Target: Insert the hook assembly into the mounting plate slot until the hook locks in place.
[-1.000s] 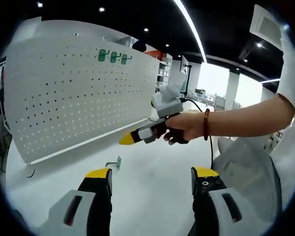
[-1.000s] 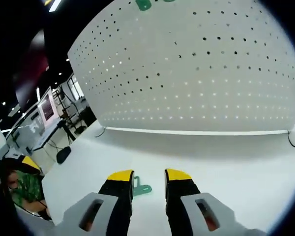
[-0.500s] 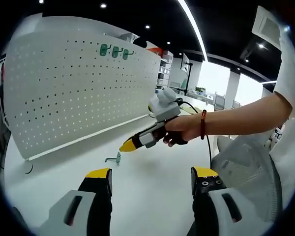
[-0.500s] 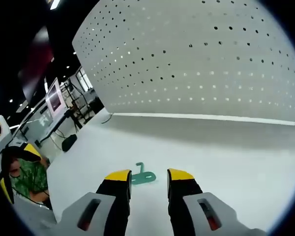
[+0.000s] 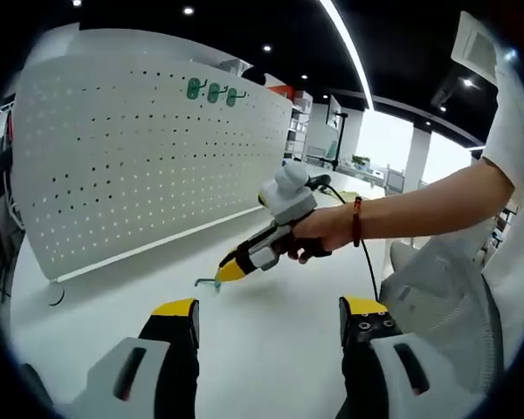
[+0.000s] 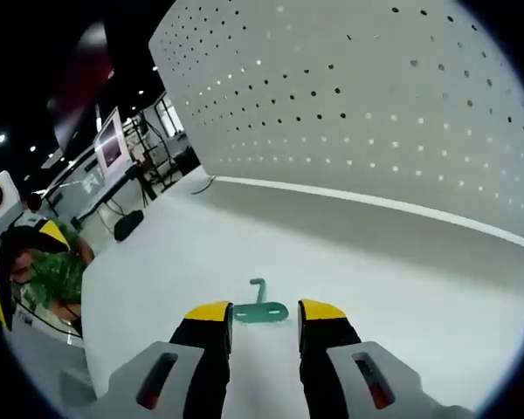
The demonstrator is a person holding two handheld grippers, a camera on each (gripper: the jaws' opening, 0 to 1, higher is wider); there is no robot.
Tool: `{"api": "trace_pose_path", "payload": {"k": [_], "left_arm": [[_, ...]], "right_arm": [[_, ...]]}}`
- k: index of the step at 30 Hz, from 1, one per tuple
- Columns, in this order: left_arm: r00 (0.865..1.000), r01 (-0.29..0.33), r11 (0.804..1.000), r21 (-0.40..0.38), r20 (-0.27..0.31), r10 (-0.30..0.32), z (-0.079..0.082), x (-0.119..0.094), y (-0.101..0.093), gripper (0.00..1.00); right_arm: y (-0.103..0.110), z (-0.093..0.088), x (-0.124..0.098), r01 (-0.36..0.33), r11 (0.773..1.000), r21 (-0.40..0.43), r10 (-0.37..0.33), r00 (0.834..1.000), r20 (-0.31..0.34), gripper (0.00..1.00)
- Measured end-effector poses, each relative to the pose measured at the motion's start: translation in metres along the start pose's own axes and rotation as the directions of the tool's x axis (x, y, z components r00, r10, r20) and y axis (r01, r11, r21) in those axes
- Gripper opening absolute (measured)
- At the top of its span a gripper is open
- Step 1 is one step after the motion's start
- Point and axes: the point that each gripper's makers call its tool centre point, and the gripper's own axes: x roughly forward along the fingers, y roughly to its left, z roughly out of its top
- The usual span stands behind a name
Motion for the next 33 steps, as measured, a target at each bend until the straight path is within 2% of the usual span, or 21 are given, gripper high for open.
{"api": "trace_pose_path", "payload": {"k": [10, 17, 20, 25, 30, 33], "left_arm": [[1.000, 0.006, 1.000, -0.011, 0.005, -0.006, -0.001, 0.001, -0.001, 0.67], [1.000, 0.007, 1.000, -0.018, 0.010, -0.007, -0.002, 0.001, -0.001, 0.66], [1.000, 0.004, 1.000, -0.022, 0.009, -0.004, -0.003, 0.000, -0.001, 0.66], [1.000, 0.002, 1.000, -0.028, 0.009, -0.002, -0.004, -0.002, 0.000, 0.66], [1.000, -0.008, 0.999, -0.036, 0.015, 0.009, -0.004, -0.005, 0.003, 0.66], [1.000, -0.014, 0.999, -0.038, 0.015, 0.015, -0.005, -0.007, 0.005, 0.66]], "right_arm": [[0.013, -0.007, -0.004, -0.052, 0.999, -0.009, 0.052, 0.999, -0.002, 0.27], [0.032, -0.011, -0.003, -0.136, 0.990, -0.027, 0.135, 0.991, -0.021, 0.19], [0.029, -0.013, 0.000, -0.097, 0.989, -0.115, 0.091, 0.994, -0.053, 0.17], [0.031, -0.009, 0.009, -0.078, 0.988, -0.135, 0.073, 0.997, -0.039, 0.13], [0.032, -0.010, 0.017, -0.071, 0.984, -0.164, 0.061, 0.996, -0.063, 0.10], [0.033, -0.009, 0.017, -0.071, 0.983, -0.167, 0.062, 0.997, -0.056, 0.09]]}}
